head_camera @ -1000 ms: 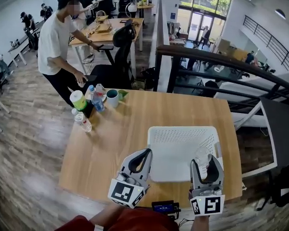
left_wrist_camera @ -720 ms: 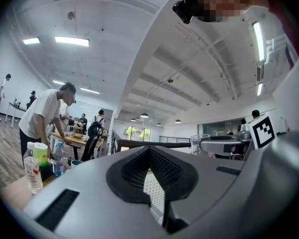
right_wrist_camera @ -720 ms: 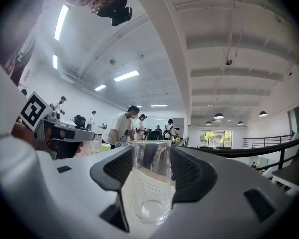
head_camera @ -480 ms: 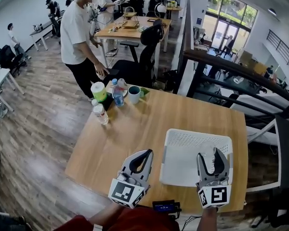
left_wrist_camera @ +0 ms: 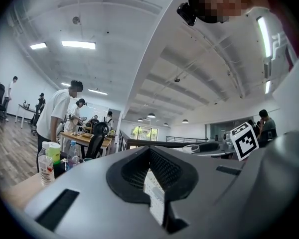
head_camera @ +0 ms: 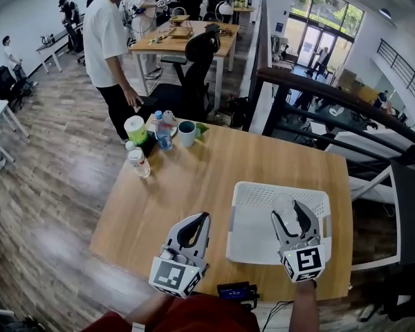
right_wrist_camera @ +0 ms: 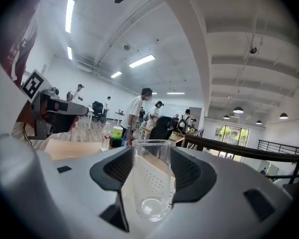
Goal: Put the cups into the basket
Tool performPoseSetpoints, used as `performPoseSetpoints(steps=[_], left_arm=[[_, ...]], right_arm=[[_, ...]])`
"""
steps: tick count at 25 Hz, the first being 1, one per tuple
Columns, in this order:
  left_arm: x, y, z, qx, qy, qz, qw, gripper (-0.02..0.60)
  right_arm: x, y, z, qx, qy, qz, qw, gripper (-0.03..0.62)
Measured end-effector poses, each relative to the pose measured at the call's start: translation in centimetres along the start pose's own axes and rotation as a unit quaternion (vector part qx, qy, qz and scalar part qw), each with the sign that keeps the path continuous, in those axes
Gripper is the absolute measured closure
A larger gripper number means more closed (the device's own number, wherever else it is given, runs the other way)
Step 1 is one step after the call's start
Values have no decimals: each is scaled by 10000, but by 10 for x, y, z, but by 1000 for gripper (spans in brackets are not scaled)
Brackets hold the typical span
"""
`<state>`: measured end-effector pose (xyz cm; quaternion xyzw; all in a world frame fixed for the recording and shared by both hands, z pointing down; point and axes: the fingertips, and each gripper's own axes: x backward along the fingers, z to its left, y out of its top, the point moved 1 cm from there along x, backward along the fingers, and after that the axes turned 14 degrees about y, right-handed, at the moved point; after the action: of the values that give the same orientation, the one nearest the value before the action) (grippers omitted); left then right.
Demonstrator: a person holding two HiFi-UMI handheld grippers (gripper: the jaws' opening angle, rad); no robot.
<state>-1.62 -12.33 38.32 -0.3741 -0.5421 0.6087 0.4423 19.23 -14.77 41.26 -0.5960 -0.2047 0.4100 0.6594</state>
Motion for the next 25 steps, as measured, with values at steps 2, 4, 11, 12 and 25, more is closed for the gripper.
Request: performPoseSetpoints(steps=[2,4,11,12,25], left_arm=[[0,0,0,8,3,-13,10000,575],[-1,-1,1,19,8,-12,10000,575],[0,-4,5,54,47,17,10000,575],[0,-6,5,57,53,21,10000,575],[3,-13,11,109,124,127,9998,575]], right_arm=[[-7,-6,0,14,107,105,9999,347],[-14,-14,0,45,201,242,9995,347],[-39,-43,3,130,601,836,9946,350],[-41,-47,3,150,654,907,9936,350],[-61,-81,14,170,1076,1497,9827,353]])
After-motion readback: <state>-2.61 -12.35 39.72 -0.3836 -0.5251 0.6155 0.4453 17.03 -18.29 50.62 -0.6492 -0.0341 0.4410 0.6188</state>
